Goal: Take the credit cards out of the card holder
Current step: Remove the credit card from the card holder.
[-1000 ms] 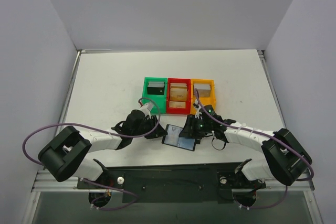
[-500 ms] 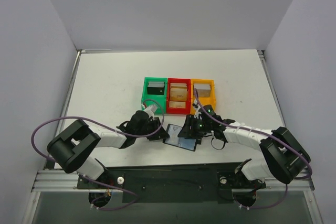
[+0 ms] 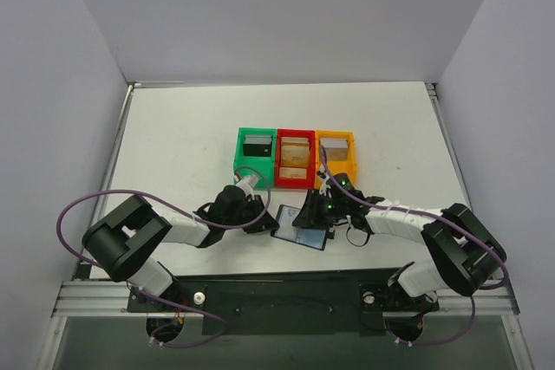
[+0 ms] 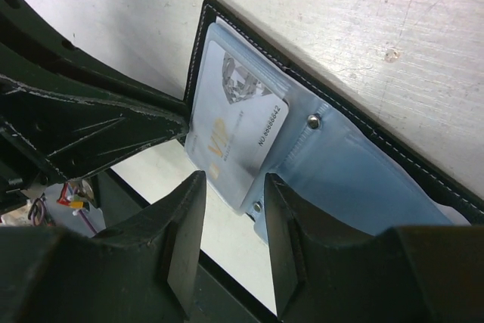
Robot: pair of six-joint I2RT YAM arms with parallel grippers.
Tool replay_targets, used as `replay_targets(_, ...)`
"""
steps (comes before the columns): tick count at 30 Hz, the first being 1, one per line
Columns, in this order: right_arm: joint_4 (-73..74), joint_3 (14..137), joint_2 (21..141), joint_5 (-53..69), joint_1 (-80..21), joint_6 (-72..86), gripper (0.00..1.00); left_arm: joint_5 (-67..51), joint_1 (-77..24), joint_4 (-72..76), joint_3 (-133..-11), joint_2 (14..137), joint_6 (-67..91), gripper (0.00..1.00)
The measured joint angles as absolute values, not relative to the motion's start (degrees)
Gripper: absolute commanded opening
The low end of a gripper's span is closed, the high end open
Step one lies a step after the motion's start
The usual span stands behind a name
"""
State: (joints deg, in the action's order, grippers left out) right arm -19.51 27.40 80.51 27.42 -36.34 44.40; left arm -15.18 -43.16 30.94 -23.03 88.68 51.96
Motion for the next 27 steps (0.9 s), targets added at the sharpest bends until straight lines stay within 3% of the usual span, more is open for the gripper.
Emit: replay_targets(27, -21.3, 29.7, 85.2, 27.4, -36.5, 44.8, 0.34, -10.2, -47.9, 35.3, -19.3, 87.3, 55.4, 0.17)
